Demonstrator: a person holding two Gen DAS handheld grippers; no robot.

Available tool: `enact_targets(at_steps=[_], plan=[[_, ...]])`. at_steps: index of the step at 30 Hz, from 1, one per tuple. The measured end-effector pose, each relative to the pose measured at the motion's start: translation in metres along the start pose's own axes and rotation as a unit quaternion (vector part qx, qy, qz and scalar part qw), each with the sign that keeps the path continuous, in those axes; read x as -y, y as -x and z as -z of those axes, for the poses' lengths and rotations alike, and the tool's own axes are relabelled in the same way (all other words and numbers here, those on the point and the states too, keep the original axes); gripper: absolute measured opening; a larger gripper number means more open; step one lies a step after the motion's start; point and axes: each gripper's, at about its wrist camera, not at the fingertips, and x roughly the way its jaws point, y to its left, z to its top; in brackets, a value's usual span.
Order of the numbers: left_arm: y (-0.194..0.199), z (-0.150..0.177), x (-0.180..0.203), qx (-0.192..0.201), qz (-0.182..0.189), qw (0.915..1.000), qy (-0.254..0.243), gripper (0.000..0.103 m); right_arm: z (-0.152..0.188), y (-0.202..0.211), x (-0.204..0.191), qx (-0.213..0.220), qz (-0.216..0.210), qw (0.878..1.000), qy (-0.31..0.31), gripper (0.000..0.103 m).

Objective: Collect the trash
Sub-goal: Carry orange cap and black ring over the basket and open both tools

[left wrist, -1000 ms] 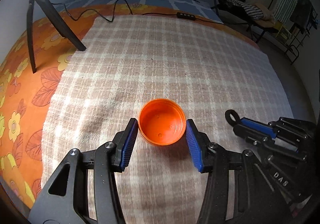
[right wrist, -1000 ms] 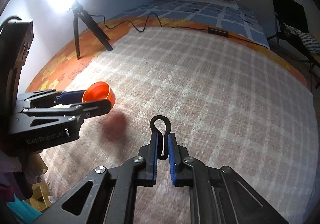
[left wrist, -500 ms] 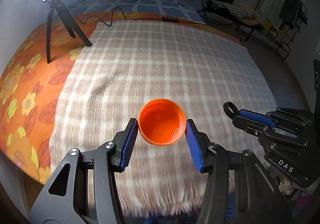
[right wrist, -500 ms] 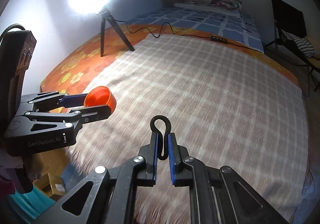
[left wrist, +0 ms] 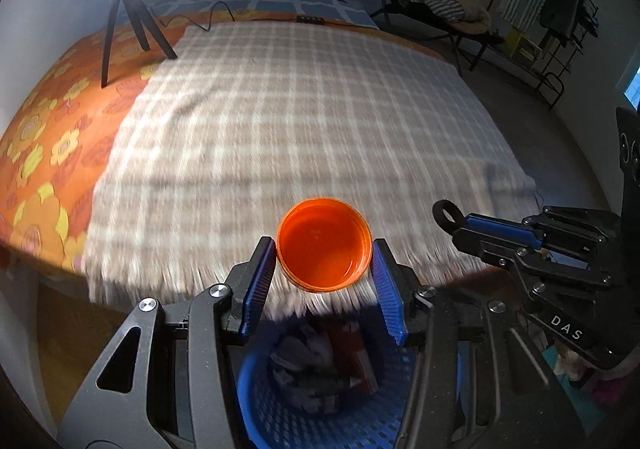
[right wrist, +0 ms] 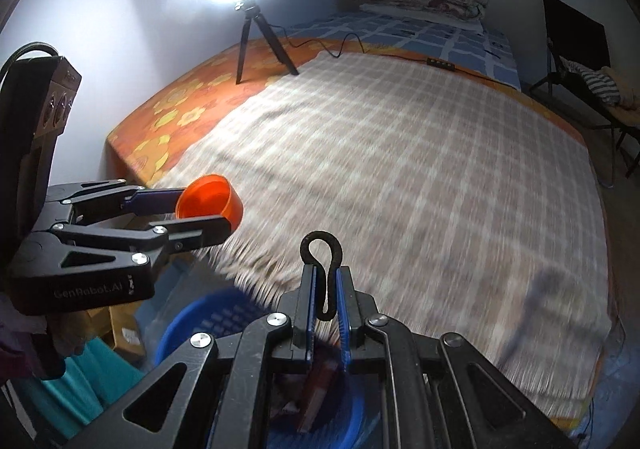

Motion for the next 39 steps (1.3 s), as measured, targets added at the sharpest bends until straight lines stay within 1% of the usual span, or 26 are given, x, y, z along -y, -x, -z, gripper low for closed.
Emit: enact_targets(at_steps=[7, 13, 16, 24, 26, 28, 32, 34, 35, 39], plan=[[-0.007, 0.048, 0.015, -0.028, 0.006, 0.9996, 0.007, 0.05, 0.037, 0.002, -0.011, -0.019, -0.009, 1.0, -0.003, 0.008], [-0.018, 0.079, 0.017, -0.053, 0.008, 0.9983, 0.023, 0.05, 0.06, 0.0, -0.016, -0.032, -0.015, 0.999, -0.01, 0.008], [-0.021, 0.09, 0.017, -0.061, 0.006, 0.9978, 0.027, 0.05, 0.07, -0.003, -0.017, -0.039, -0.017, 0.999, -0.015, 0.008], [-0.026, 0.104, 0.015, -0.07, 0.001, 0.9971, 0.029, 0.05, 0.086, -0.011, -0.018, -0.054, -0.02, 0.998, -0.026, 0.008], [-0.028, 0.106, 0.015, -0.073, -0.001, 0.9969, 0.029, 0.05, 0.087, -0.012, -0.018, -0.057, -0.02, 0.998, -0.027, 0.012], [-0.029, 0.107, 0.016, -0.074, -0.002, 0.9968, 0.029, 0.05, 0.089, -0.014, -0.018, -0.06, -0.021, 0.998, -0.027, 0.012], [-0.031, 0.111, 0.015, -0.078, -0.005, 0.9966, 0.027, 0.05, 0.091, -0.016, -0.018, -0.065, -0.021, 0.997, -0.031, 0.023], [-0.032, 0.112, 0.016, -0.078, -0.008, 0.9966, 0.028, 0.05, 0.091, -0.018, -0.017, -0.067, -0.021, 0.997, -0.033, 0.024], [-0.033, 0.112, 0.015, -0.079, -0.009, 0.9965, 0.028, 0.05, 0.092, -0.018, -0.017, -0.068, -0.022, 0.997, -0.034, 0.028], [-0.035, 0.113, 0.012, -0.084, -0.015, 0.9959, 0.03, 0.05, 0.093, -0.02, -0.015, -0.073, -0.025, 0.996, -0.039, 0.035]])
